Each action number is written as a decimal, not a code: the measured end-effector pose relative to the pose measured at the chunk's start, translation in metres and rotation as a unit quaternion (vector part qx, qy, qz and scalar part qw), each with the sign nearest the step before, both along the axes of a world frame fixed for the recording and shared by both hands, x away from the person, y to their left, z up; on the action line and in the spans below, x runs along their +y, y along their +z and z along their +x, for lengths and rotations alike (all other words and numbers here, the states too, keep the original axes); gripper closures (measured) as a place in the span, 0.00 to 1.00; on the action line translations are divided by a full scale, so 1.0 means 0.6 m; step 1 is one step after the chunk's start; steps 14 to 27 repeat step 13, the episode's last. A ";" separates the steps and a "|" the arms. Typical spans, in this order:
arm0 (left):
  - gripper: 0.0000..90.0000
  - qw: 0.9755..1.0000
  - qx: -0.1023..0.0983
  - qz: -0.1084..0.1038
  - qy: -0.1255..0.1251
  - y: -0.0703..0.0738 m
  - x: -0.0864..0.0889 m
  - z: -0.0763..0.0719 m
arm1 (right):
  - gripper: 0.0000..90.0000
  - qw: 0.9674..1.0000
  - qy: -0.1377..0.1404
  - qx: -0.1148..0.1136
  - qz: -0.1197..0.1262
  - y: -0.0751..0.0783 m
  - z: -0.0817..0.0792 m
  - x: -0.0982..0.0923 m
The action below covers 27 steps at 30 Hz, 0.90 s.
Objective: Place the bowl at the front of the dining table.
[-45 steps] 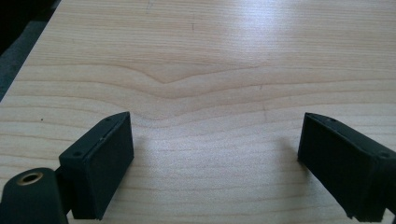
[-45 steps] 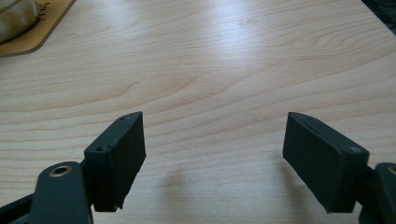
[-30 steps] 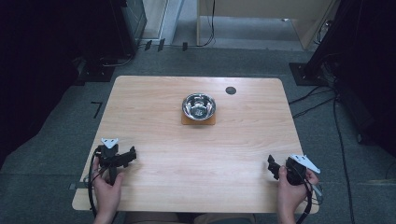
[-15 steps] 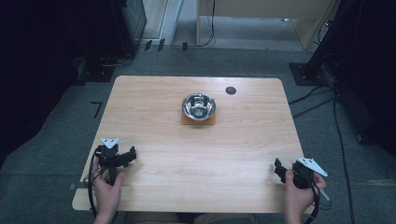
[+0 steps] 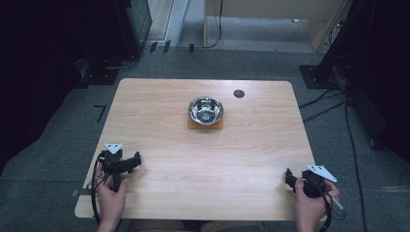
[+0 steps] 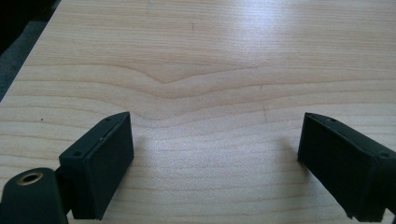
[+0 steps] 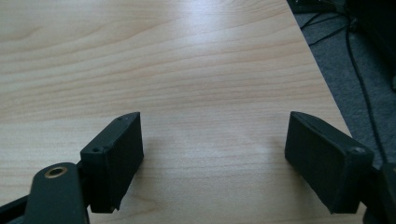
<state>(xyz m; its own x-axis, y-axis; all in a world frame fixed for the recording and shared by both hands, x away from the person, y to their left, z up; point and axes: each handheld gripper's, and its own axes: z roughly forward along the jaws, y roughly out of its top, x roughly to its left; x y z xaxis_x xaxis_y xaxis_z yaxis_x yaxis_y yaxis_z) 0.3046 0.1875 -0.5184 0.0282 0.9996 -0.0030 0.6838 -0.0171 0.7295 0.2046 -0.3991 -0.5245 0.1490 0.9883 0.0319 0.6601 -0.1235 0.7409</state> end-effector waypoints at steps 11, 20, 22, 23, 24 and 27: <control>0.11 1.000 0.000 0.000 0.000 0.000 0.000 0.000 | 0.20 1.000 0.021 0.002 -0.001 0.000 0.002 0.005; 0.11 1.000 0.000 0.000 0.000 0.000 0.000 0.000 | 0.20 1.000 0.020 0.002 -0.001 0.000 0.002 0.005; 0.11 1.000 0.000 0.000 0.000 0.000 0.000 0.000 | 0.20 1.000 0.020 0.002 -0.001 0.000 0.002 0.005; 0.11 1.000 0.000 0.000 0.000 0.000 0.000 0.000 | 0.20 1.000 0.020 0.002 -0.001 0.000 0.002 0.005; 0.11 1.000 0.000 0.000 0.000 0.000 0.000 0.000 | 0.20 1.000 0.020 0.002 -0.001 0.000 0.002 0.005; 0.11 1.000 0.000 0.000 0.000 0.000 0.000 0.000 | 0.20 1.000 0.020 0.002 -0.001 0.000 0.002 0.005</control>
